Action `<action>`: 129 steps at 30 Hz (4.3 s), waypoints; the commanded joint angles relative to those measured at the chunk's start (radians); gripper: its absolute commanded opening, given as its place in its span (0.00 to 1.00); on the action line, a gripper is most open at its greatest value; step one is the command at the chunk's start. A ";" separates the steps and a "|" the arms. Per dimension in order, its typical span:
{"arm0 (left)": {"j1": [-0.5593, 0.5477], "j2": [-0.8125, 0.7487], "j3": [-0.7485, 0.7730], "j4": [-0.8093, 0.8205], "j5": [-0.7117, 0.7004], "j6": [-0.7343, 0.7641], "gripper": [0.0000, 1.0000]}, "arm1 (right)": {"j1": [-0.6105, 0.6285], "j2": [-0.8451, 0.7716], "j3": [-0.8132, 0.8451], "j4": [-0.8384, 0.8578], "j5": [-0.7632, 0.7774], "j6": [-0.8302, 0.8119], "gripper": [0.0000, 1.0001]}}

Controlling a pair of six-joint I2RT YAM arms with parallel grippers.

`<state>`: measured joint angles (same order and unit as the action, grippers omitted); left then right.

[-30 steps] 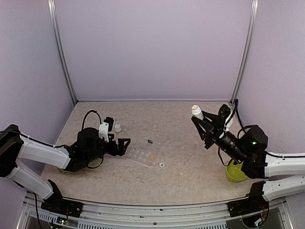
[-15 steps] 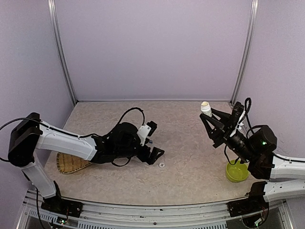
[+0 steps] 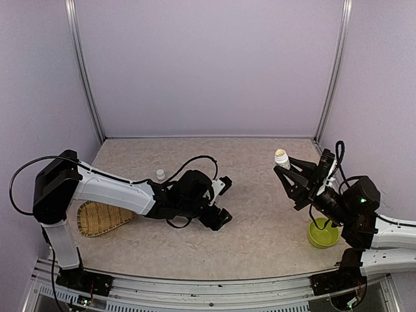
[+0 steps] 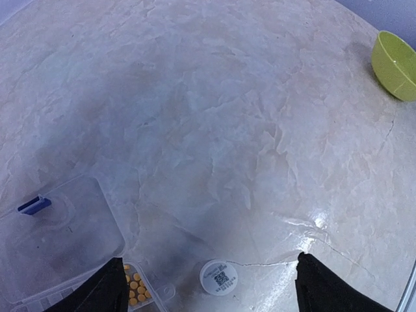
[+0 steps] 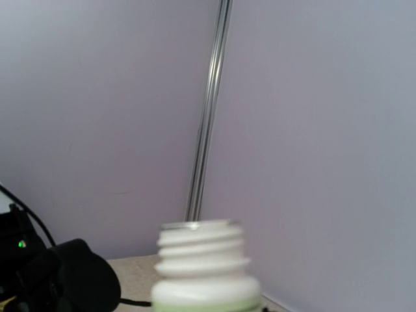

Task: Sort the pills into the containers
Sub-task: Pick up the lid of the pill bottle from the center of the board.

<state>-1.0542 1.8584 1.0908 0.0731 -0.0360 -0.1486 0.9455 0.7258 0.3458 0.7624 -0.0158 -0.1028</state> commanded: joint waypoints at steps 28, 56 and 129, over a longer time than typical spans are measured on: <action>0.011 0.131 0.169 -0.272 0.078 0.028 0.48 | -0.011 0.053 0.031 -0.078 0.031 -0.006 0.06; -0.019 0.187 0.219 -0.301 0.044 0.068 0.27 | -0.017 0.073 0.037 -0.091 0.043 -0.003 0.06; 0.001 0.135 0.171 -0.227 -0.025 0.024 0.31 | -0.024 0.120 0.071 -0.124 0.023 0.014 0.06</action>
<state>-1.0618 2.0315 1.2766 -0.1719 -0.0570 -0.1089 0.9318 0.8391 0.3824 0.6392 0.0177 -0.1020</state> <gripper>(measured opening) 0.288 0.277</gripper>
